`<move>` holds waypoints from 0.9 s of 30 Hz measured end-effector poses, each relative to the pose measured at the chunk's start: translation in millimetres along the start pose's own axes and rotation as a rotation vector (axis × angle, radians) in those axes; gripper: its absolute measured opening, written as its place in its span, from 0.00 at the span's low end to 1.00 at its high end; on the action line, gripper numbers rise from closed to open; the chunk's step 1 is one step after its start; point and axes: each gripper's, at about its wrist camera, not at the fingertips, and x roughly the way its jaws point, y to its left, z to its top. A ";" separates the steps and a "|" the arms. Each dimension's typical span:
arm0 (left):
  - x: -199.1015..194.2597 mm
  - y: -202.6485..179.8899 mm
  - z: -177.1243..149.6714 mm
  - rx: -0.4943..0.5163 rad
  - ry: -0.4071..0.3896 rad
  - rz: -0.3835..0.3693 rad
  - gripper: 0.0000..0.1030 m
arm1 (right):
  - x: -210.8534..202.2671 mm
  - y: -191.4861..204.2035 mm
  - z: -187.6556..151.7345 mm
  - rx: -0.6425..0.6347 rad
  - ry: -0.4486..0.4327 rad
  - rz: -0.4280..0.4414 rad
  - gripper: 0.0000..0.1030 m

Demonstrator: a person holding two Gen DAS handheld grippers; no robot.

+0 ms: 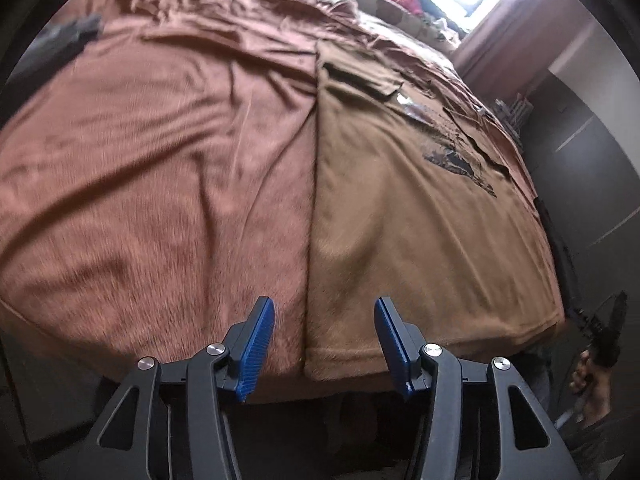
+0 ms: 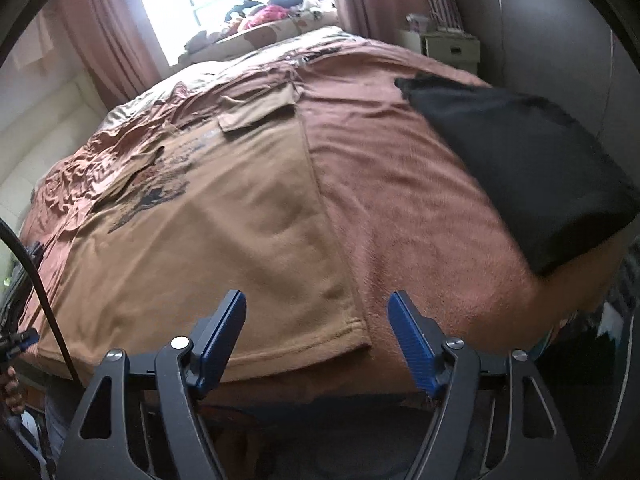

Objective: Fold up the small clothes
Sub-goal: 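Lower both grippers to the shirt hem and close them on it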

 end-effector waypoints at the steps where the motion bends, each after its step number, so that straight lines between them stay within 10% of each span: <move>1: 1.6 3.3 -1.3 -0.020 0.011 -0.020 0.53 | 1.0 -2.3 0.1 0.011 0.006 0.007 0.70; 13: -1.1 15.4 -15.1 -0.188 0.070 -0.179 0.47 | 21.7 -40.6 -1.7 0.197 0.068 0.147 0.70; 27: -3.4 31.2 -22.7 -0.283 0.028 -0.142 0.06 | 27.4 -67.8 -6.6 0.329 0.109 0.229 0.63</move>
